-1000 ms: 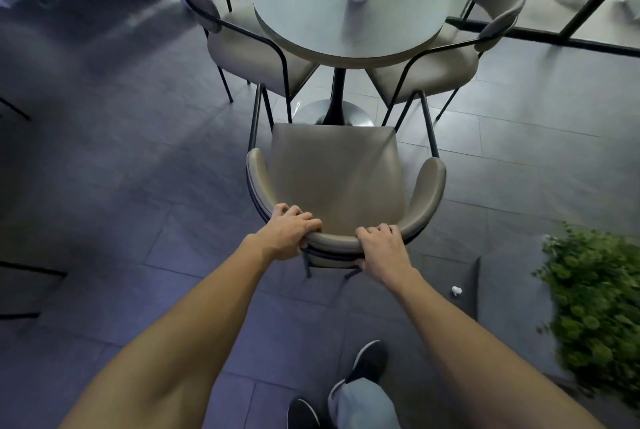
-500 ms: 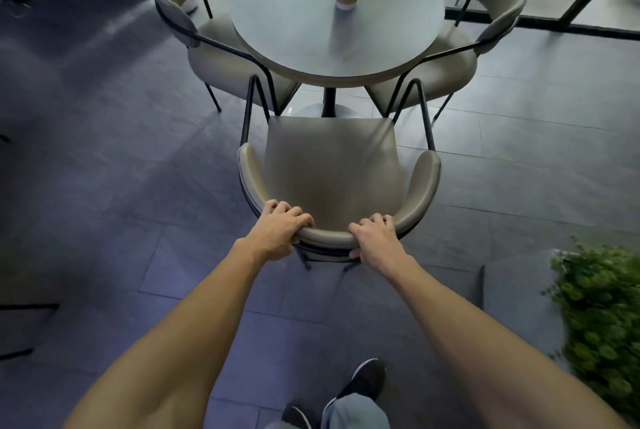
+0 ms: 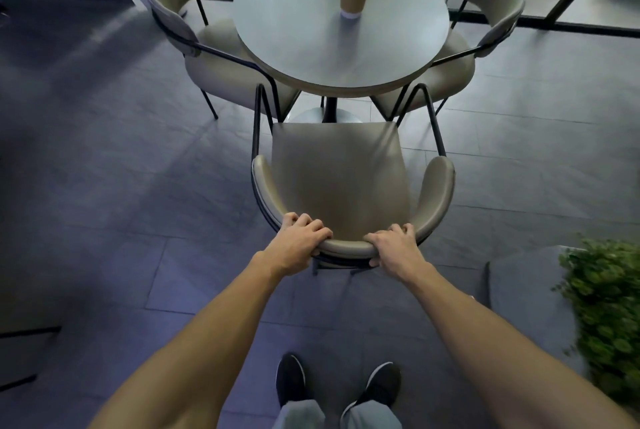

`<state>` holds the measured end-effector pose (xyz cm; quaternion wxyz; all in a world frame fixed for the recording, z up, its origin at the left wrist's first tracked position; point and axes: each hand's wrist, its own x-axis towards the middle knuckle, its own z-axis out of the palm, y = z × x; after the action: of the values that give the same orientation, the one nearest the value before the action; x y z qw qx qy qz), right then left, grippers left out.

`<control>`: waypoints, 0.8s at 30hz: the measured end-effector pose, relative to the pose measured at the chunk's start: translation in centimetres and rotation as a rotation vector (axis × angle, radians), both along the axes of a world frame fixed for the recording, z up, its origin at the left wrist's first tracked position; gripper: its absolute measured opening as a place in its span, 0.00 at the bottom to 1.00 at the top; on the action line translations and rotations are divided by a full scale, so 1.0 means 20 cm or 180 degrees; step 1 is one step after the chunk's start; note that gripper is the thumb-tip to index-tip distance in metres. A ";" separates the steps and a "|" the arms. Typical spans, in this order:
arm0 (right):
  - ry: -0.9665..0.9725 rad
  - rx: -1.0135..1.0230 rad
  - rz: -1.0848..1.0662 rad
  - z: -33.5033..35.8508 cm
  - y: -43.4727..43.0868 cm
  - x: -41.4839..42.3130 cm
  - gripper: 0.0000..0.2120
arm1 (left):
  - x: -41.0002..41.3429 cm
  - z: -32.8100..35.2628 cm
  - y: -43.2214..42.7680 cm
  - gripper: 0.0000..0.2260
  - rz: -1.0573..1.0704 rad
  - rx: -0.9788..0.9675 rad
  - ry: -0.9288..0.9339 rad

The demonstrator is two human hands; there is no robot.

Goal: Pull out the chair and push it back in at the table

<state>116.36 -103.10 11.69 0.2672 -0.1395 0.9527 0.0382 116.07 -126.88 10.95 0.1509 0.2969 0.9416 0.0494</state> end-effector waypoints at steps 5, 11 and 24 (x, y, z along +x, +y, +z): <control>0.0226 0.0019 -0.0063 0.00 -0.02 0.02 0.20 | -0.01 0.00 0.00 0.18 -0.0045 -0.0050 0.0023; 0.0599 -0.0067 -0.0203 -0.03 -0.03 0.09 0.17 | -0.01 0.00 -0.01 0.18 -0.0076 -0.0001 -0.0018; 0.0752 -0.0026 -0.0237 0.37 0.02 0.12 0.19 | -0.09 0.42 0.28 0.22 0.0397 0.0360 -0.1038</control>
<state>118.76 -102.72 19.09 0.1537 -0.0997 0.9822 0.0405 114.23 -121.25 19.45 0.2812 0.2340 0.9170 0.1590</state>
